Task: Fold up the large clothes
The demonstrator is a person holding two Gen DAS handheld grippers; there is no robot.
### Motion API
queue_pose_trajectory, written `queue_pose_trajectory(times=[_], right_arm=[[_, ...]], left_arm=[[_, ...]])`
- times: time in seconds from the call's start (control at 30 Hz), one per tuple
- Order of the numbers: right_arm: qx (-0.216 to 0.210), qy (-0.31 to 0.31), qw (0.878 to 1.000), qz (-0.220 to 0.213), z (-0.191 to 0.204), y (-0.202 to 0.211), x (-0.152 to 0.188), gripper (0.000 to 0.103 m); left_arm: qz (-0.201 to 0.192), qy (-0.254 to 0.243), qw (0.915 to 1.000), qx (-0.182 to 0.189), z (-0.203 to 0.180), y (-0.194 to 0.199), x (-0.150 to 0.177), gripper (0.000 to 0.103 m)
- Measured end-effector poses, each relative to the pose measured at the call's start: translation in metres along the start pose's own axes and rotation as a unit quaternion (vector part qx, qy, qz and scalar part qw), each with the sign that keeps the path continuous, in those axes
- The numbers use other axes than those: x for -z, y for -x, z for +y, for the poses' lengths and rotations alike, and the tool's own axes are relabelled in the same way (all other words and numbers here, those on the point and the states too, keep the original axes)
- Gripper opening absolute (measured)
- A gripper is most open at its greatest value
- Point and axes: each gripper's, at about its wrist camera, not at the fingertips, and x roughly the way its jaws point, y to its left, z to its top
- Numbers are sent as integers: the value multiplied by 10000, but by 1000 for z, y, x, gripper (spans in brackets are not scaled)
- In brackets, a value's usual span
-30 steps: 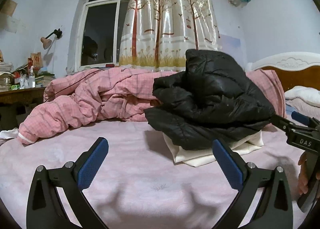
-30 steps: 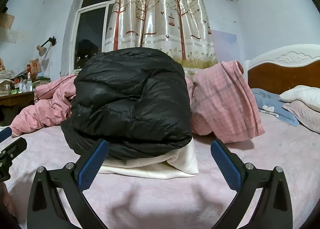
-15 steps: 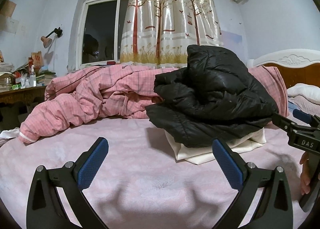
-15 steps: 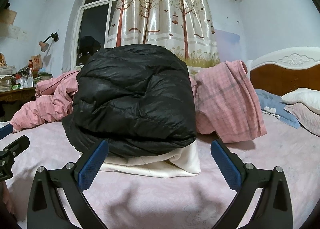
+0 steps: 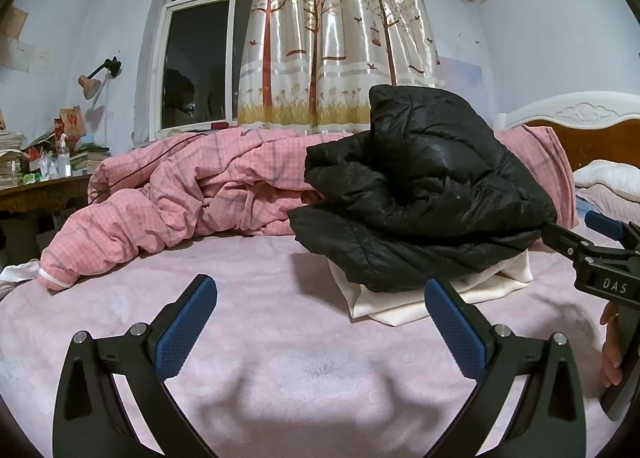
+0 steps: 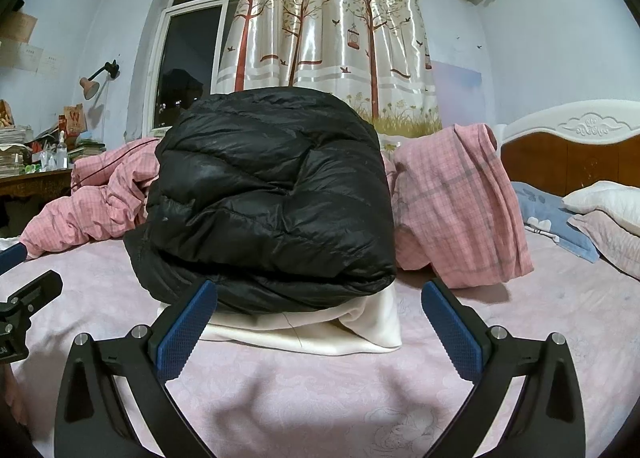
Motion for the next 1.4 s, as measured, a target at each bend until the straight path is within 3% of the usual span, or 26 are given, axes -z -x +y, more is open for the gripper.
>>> queue_pose_trajectory(times=[1.4], right_arm=[[-27, 6, 10000, 38, -2, -5, 1, 103]], left_arm=[[142, 1, 9998, 110, 13, -9, 2, 103]])
